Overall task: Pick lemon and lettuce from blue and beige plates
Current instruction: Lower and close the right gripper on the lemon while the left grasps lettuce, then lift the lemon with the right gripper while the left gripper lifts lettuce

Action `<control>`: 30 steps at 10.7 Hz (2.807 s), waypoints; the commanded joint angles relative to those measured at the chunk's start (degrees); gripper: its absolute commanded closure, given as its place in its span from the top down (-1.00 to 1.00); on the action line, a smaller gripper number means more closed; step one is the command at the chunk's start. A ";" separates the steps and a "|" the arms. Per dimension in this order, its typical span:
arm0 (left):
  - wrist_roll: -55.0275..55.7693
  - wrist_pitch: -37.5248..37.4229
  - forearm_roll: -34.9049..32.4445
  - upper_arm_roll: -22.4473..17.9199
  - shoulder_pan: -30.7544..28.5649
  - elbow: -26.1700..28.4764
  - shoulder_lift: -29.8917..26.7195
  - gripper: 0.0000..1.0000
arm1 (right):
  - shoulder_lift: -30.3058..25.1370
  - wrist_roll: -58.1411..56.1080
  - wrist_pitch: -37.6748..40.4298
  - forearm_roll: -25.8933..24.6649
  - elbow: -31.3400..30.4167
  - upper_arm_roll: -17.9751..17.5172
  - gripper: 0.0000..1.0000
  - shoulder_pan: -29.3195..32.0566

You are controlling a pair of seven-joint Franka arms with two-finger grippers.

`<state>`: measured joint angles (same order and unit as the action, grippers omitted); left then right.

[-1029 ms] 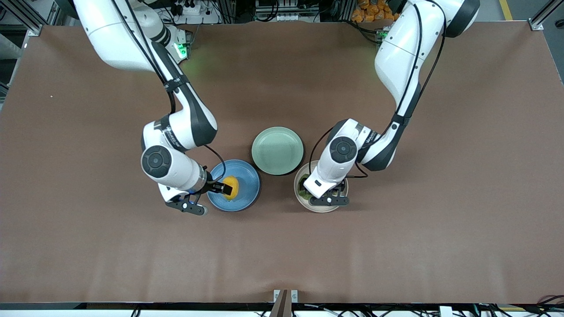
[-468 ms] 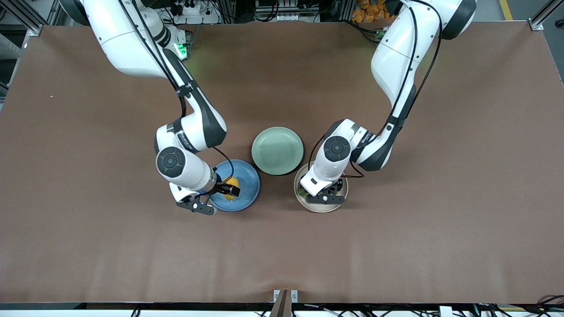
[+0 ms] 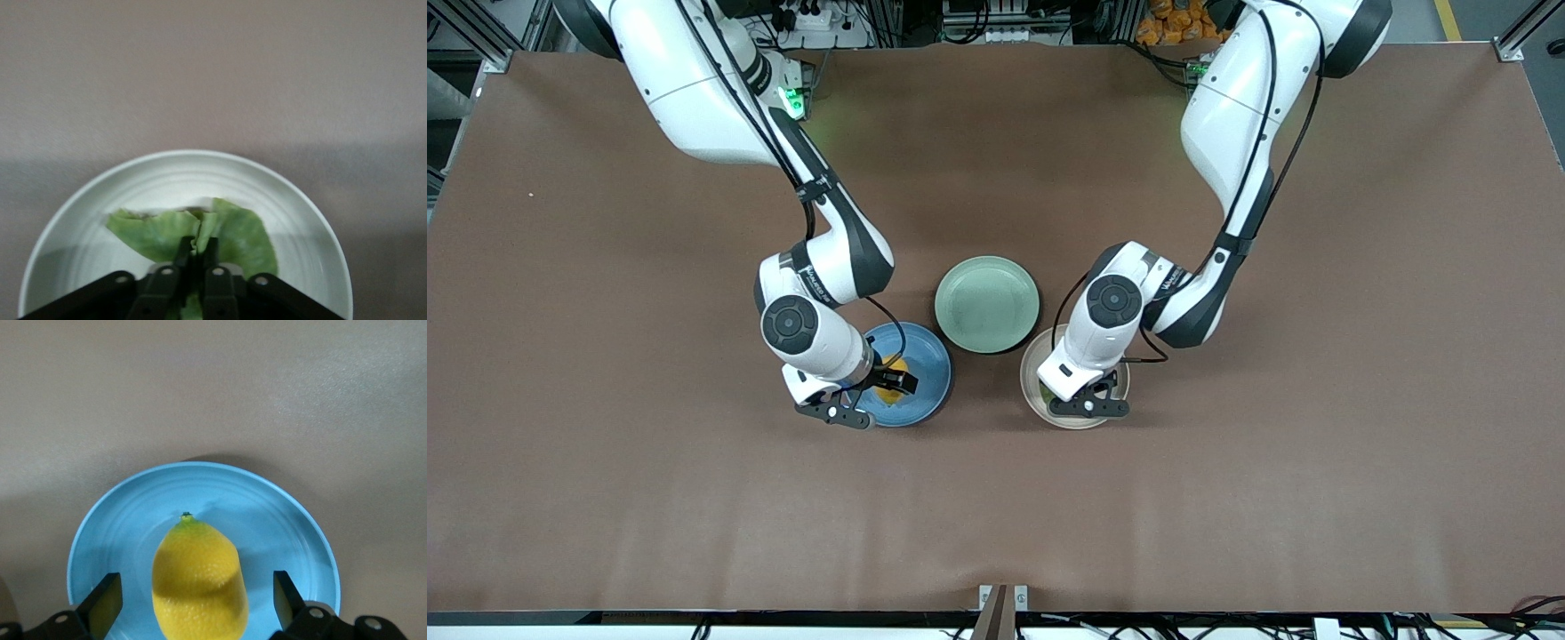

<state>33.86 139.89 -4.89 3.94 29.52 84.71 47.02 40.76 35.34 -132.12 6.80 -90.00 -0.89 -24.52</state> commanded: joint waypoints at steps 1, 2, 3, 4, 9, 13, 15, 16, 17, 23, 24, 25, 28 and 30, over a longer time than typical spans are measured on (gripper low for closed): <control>1.38 -4.34 -1.79 -0.24 -0.43 0.54 -2.37 -1.00 | 0.99 1.57 -2.00 -1.44 -0.53 0.45 1.00 -1.14; 1.21 -5.75 -1.79 -0.25 -0.69 0.54 -3.24 -1.00 | 1.34 2.09 -2.53 -1.62 -0.62 0.54 1.00 -1.50; 1.12 -7.07 -1.87 -0.16 -1.65 0.45 -3.77 -1.00 | 1.86 2.18 -2.79 -1.97 -0.62 0.54 1.00 -1.67; 0.94 -8.74 -1.87 -0.16 -1.92 0.45 -4.82 -1.00 | 2.30 2.18 -3.23 -2.06 -0.62 0.54 1.00 -1.85; -1.69 -12.71 -0.91 0.11 -4.20 0.54 -8.60 -1.00 | 2.40 2.01 -2.80 -3.55 -0.71 0.54 0.22 -1.76; -3.89 -19.38 -0.82 0.19 -6.04 0.54 -12.91 -1.00 | 1.78 2.97 -1.75 -3.55 -0.36 0.54 -0.25 -1.68; -4.24 -20.01 -0.91 0.37 -7.28 0.45 -14.15 -1.00 | 1.26 2.89 7.97 -3.55 3.75 0.54 -0.26 -1.24; -5.46 -20.62 -0.91 0.37 -7.63 0.45 -14.41 -1.00 | 1.17 2.71 10.37 -3.55 4.91 0.54 -0.28 -0.97; -7.82 -22.19 -0.91 0.37 -8.50 0.45 -14.68 -1.00 | 0.56 2.36 10.82 -3.55 5.01 0.54 -0.28 -0.54; -18.91 -25.63 -0.82 0.28 -14.13 0.45 -16.52 -1.00 | -4.98 -6.58 19.69 -3.64 5.10 0.54 -0.28 3.85; -19.53 -25.89 -0.82 0.28 -14.75 0.45 -16.61 -1.00 | -6.12 -8.52 20.75 -3.55 5.10 0.54 -0.28 5.17; -21.01 -26.68 -0.82 0.37 -15.19 0.45 -16.61 -1.00 | -7.00 -9.93 23.02 -3.64 5.10 0.54 -0.28 6.22; -25.41 -26.86 -0.82 0.20 -17.38 0.45 -17.23 -1.00 | -9.29 -13.36 26.73 -4.60 5.10 0.54 -0.29 9.83; -29.53 -27.04 -0.82 0.28 -19.41 0.54 -17.23 -1.00 | -9.99 -16.96 27.53 -4.87 5.10 0.63 -0.29 11.94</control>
<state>7.34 113.90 -5.09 3.70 11.58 84.22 31.25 32.47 20.56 -105.66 2.98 -84.15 0.45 -14.29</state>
